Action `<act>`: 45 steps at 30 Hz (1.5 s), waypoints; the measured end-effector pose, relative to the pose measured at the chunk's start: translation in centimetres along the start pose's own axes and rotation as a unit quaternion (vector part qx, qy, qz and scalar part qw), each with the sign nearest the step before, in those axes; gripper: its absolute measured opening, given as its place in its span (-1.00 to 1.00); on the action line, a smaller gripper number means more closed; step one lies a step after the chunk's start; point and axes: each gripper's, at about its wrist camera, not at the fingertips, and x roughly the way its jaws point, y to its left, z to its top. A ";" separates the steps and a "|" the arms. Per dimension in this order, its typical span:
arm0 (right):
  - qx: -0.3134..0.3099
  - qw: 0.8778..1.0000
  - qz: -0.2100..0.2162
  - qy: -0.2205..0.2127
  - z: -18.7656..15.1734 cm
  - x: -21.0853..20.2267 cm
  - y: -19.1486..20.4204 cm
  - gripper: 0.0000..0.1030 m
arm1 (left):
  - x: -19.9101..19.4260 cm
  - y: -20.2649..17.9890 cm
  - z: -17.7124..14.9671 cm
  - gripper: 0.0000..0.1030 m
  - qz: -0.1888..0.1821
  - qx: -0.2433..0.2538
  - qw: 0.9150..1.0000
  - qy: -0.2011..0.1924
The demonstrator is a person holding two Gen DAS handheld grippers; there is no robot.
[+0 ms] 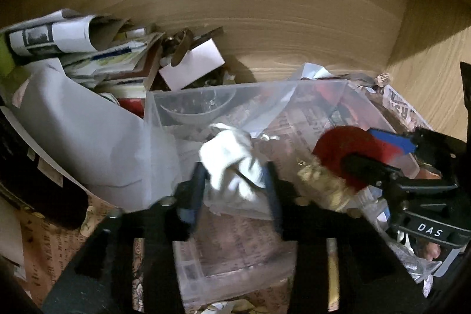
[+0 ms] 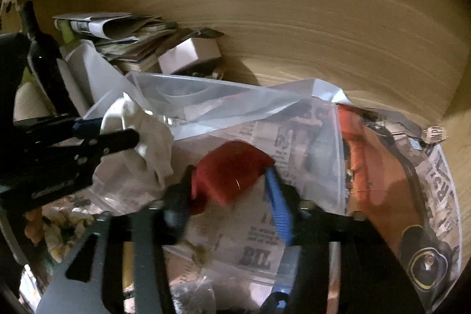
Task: Organize soft objects
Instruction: 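Carry the white cloth into the clear box with the left gripper while the right drops the red pouch in, then grasp the yellow sponge with the left gripper while the right grasps the bagged grey steel wool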
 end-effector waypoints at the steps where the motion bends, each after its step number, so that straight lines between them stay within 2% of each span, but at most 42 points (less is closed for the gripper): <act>1: 0.001 1.000 -0.009 -0.007 0.0 -0.2 0.0 0.30 | -0.2 -0.1 0.0 0.04 0.004 0.001 1.000 -0.006; 2: 0.001 1.000 -0.014 -0.012 0.1 -0.4 -0.1 0.41 | -0.4 -0.2 -0.1 0.09 0.008 0.003 1.000 -0.011; 7: 0.006 0.999 -0.028 -0.043 0.6 -2.3 -0.4 0.58 | -2.3 0.0 0.0 0.15 0.004 -0.004 1.000 -0.029; 9: 0.007 0.998 -0.028 -0.055 0.6 -3.3 -0.3 0.60 | -3.5 0.1 -0.1 0.30 0.004 -0.005 0.999 -0.053; 15: 0.010 0.995 -0.027 -0.100 -0.1 -7.7 0.1 0.65 | -7.5 -0.1 -1.1 0.48 0.008 -0.001 0.995 -0.097; 22: -0.005 0.993 -0.019 -0.114 -2.6 -10.3 1.7 0.68 | -9.7 -1.3 -3.5 0.49 -0.004 0.004 0.994 -0.105; 28: 0.002 0.996 -0.003 -0.091 -5.2 -10.0 2.4 0.68 | -9.2 -2.4 -5.7 0.49 -0.022 0.008 0.996 -0.085; 32: 0.014 0.998 0.016 -0.067 -6.8 -9.3 2.8 0.68 | -7.7 -3.2 -7.0 0.49 -0.033 0.012 0.998 -0.056; 37: 0.021 0.999 0.019 -0.044 -8.4 -8.3 3.1 0.67 | -6.0 -3.5 -8.0 0.48 -0.038 0.001 0.999 -0.029; 39: 0.023 0.999 0.024 -0.033 -8.9 -7.8 3.2 0.67 | -5.5 -3.6 -8.3 0.40 -0.042 -0.006 0.999 -0.023; 45: 0.025 0.999 0.034 -0.003 -9.7 -6.4 2.9 0.18 | -3.5 -4.3 -8.8 0.15 -0.051 -0.015 0.999 -0.001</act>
